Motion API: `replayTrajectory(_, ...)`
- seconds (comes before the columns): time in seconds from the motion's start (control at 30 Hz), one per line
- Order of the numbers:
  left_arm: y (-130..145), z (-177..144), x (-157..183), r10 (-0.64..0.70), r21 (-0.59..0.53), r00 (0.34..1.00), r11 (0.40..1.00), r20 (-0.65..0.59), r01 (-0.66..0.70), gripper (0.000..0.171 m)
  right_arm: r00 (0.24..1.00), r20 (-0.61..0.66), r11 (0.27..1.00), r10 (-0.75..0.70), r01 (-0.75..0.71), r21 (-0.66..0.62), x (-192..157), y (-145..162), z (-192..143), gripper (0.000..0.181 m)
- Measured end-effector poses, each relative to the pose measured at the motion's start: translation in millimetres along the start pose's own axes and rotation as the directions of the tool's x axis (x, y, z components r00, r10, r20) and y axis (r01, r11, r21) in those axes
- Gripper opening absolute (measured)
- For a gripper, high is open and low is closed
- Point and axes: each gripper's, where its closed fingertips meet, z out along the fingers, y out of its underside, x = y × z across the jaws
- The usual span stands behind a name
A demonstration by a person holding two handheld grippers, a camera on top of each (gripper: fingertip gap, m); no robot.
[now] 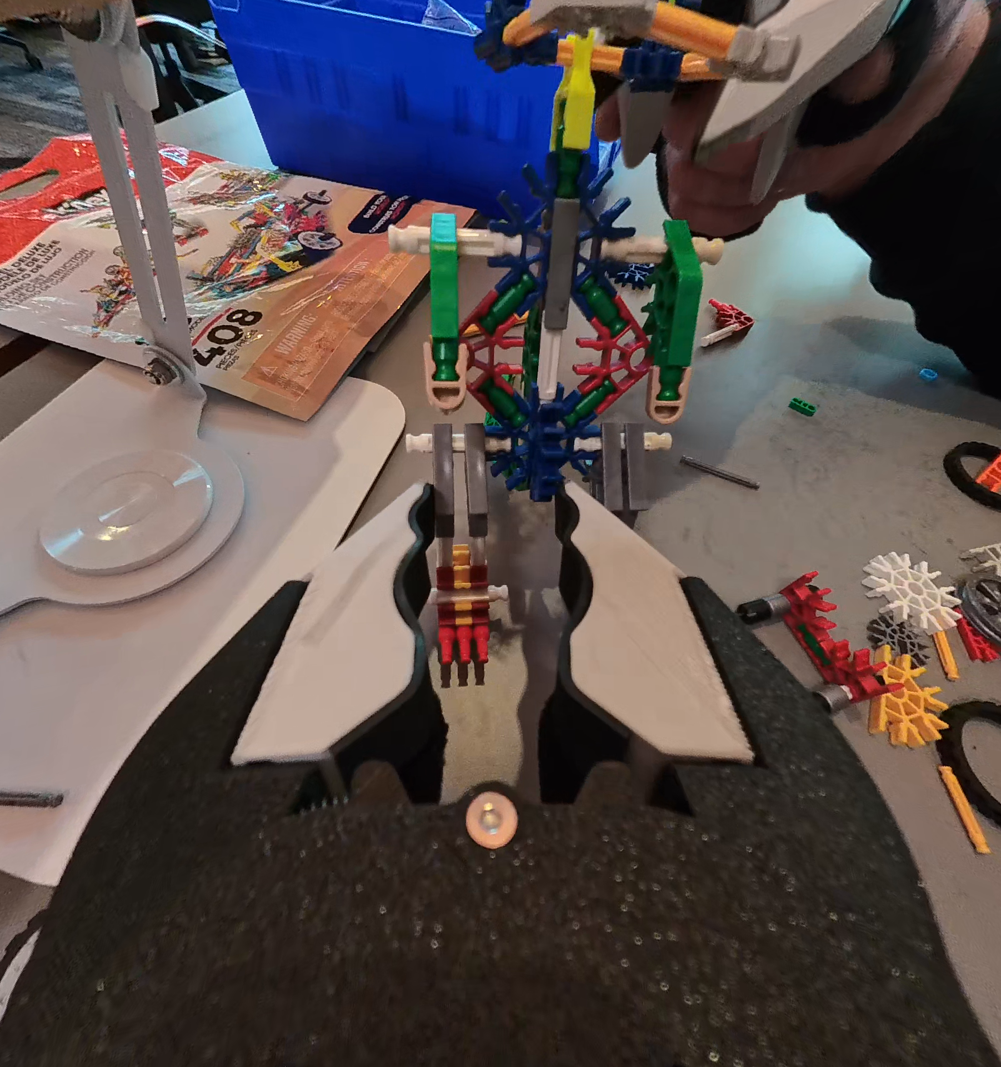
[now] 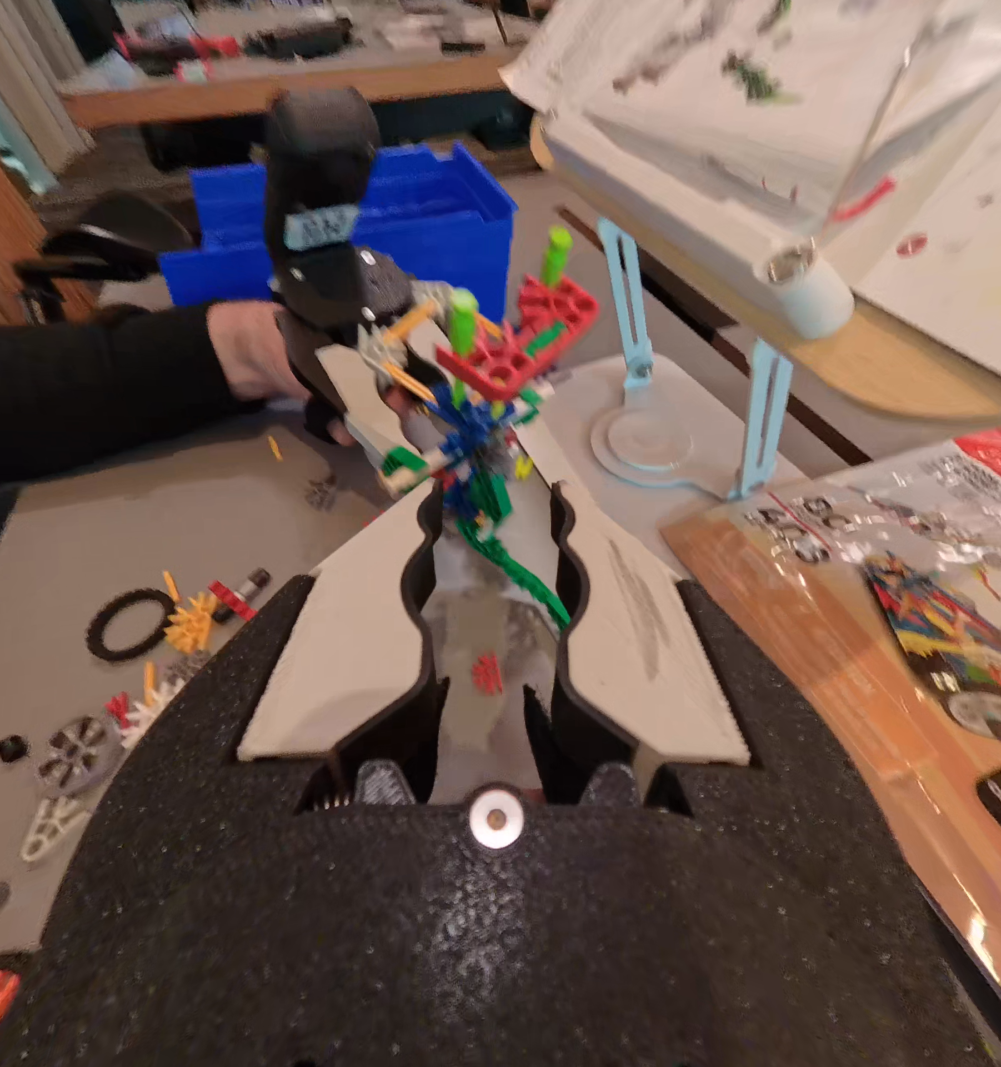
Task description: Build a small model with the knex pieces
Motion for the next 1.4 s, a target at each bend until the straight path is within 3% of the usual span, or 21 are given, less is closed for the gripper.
replayTrajectory(0.17, 0, 0, 0, -0.004, 0.002, 1.000, 1.000, 0.001, 0.004, 0.039, 0.992, -0.104, 0.968, -0.070, 0.043, -0.247, 27, 63, 11, 0.034)
replayTrajectory(0.37, 2, -3, 1, -0.012, -0.006, 1.000, 1.000, -0.005, 0.012, 0.039, 0.987, -0.110, 0.932, -0.118, 0.072, -0.355, 28, 87, 29, 0.017)
replayTrajectory(0.6, 6, -10, 2, -0.017, -0.016, 1.000, 1.000, -0.016, 0.017, 0.040, 0.990, -0.104, 0.943, -0.096, 0.057, -0.328, 25, 83, 34, 0.009)
replayTrajectory(0.7, 9, -12, 1, -0.020, -0.022, 1.000, 1.000, -0.012, 0.020, 0.040, 0.991, -0.118, 0.952, -0.062, 0.023, -0.306, 28, 80, 33, 0.025)
replayTrajectory(0.77, 10, -12, 1, -0.023, -0.033, 1.000, 0.999, -0.011, 0.022, 0.041, 0.991, -0.110, 0.943, -0.080, 0.040, -0.331, 28, 87, 34, 0.025)
replayTrajectory(0.93, 23, -10, 0, -0.007, -0.107, 1.000, 0.994, 0.005, 0.007, 0.018, 0.989, -0.109, 0.928, -0.101, 0.055, -0.369, 29, 99, 41, 0.015)
replayTrajectory(1.4, 34, -7, 1, 0.063, -0.191, 0.997, 0.980, 0.040, -0.055, 0.016, 0.997, -0.070, 0.940, -0.042, 0.016, -0.340, 19, 96, 47, 0.014)
